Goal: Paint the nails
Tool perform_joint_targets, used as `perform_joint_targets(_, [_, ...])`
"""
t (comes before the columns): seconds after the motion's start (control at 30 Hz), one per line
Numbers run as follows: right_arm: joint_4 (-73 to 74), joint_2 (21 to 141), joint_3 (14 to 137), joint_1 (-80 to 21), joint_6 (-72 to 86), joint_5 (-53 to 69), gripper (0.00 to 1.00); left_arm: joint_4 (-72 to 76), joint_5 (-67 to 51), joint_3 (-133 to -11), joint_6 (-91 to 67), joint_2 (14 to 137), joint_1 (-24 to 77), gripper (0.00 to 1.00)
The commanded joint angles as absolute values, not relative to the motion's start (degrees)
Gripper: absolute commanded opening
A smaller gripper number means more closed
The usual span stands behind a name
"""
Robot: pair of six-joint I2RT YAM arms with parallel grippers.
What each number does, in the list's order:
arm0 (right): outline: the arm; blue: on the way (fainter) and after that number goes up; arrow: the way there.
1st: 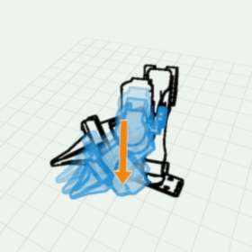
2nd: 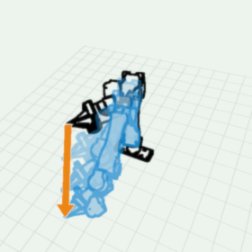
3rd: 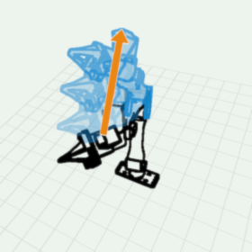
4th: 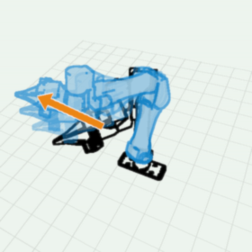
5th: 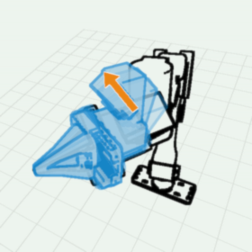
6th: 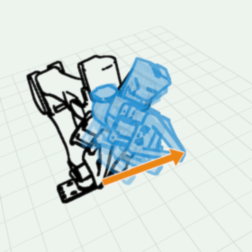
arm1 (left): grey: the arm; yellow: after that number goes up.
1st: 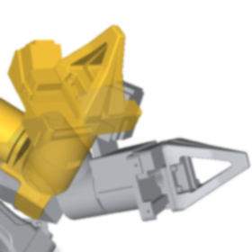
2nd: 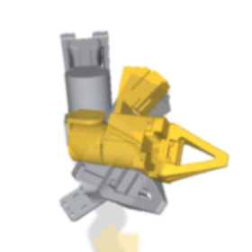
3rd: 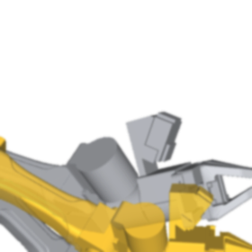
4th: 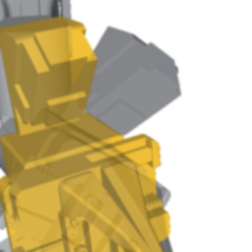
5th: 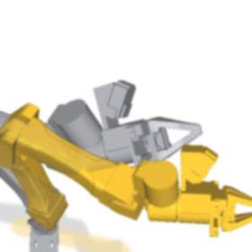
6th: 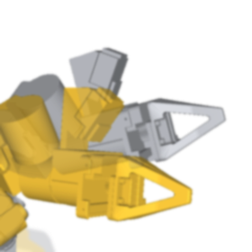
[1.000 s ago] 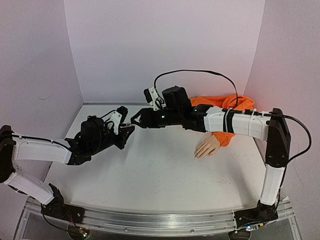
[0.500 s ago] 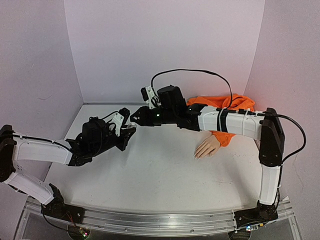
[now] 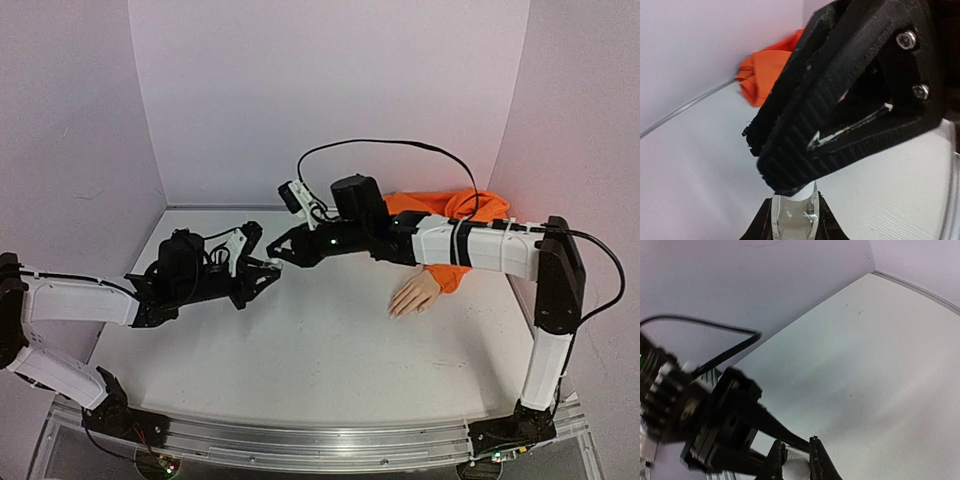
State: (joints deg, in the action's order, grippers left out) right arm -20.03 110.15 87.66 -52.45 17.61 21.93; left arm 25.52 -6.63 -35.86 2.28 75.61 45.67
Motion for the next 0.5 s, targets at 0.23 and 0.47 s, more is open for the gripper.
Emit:
perform_joint_targets(0.23, [-20.75,94.83,75.45,-53.87,-9.93,46.93,0.00,30.63,-62.82,-42.47,-7.05,74.22,41.48,0.00])
perform_joint_targets(0.47, [-21.62,92.49,75.98,-53.78,4.01,19.10,0.98,30.42,-24.03,-36.94,0.68,68.91,43.85,0.00])
